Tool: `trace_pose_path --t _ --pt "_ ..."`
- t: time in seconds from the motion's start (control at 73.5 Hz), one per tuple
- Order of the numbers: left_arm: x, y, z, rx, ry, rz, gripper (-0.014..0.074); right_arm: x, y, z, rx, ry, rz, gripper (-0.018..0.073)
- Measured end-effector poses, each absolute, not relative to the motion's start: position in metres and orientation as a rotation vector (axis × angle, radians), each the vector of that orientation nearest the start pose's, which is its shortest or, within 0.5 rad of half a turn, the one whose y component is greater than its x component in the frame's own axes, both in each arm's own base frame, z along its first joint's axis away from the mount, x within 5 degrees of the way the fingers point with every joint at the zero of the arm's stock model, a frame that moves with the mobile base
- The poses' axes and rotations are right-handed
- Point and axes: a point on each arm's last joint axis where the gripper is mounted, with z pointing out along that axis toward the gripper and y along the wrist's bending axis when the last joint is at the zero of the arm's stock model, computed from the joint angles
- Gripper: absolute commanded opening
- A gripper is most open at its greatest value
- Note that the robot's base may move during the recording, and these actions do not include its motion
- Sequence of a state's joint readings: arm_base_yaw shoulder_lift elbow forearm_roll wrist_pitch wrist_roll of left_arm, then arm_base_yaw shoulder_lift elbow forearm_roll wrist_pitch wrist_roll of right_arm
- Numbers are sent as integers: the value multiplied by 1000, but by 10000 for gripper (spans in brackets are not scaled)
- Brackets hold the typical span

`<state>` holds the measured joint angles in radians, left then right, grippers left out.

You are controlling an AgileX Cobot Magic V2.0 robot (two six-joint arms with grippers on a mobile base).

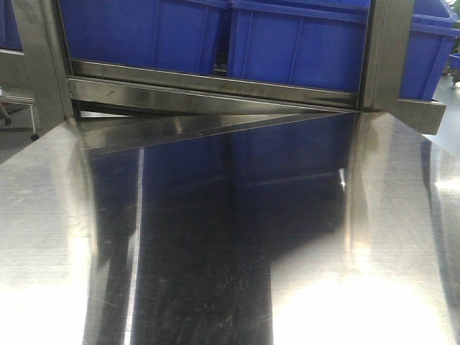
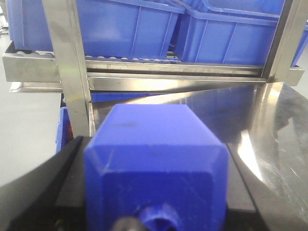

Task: Pick and sort blue part to right shelf
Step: 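Close the right gripper on the blue part and lift it, then drive the base away from the table holding both blue parts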

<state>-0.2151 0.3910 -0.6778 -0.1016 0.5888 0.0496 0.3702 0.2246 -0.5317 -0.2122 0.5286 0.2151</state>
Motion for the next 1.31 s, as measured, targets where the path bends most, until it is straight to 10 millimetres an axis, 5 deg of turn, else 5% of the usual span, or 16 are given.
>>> trace_pose_path --t 0.286,1.307 --pt "65 -19 359 201 1777 -230 333 15 -5 335 -177 1516 236 288" --pt "65 -19 359 201 1777 -230 333 14 -5 335 -177 1512 234 288"
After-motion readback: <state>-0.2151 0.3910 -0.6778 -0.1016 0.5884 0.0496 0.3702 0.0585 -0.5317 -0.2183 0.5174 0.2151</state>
